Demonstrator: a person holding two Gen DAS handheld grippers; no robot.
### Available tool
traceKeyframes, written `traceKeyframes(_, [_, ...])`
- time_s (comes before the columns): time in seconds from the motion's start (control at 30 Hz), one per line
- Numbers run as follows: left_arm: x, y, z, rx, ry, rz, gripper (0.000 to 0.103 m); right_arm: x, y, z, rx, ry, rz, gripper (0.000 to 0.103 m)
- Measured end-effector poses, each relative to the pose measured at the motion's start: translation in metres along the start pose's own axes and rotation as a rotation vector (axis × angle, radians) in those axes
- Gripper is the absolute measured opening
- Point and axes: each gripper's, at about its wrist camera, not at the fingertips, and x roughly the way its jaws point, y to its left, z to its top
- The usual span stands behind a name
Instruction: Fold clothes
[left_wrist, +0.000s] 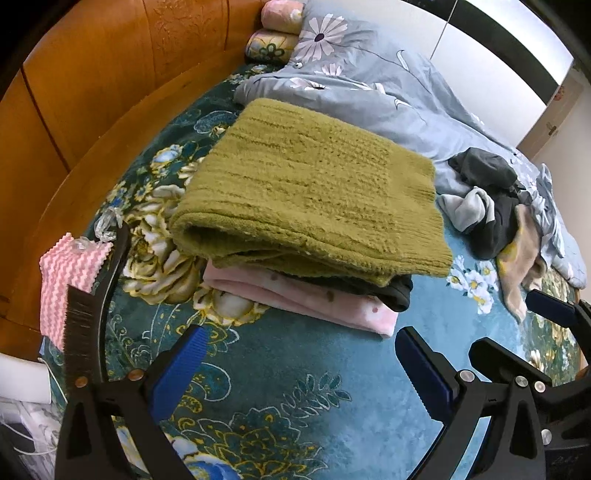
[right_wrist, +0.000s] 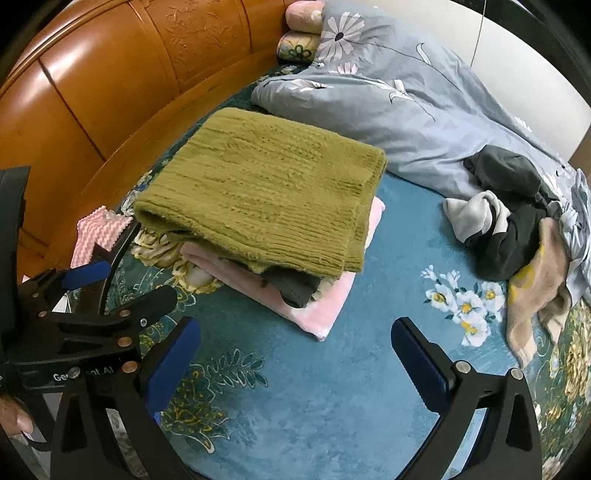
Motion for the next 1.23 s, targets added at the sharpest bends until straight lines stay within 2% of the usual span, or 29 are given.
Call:
traceKeyframes(0.77, [0.064,-0.005,0.028,0.03,0.084,0.055,0.103,0.069,-0.022,0.017,0.007,0.13,0.037,0.103])
traceKeyframes(1.23, [0.089,-0.001,0.029,0.008,0.15,0.07,0.103,0.09,-0.026,0.02,-0.002,0.172,0.061,0.103])
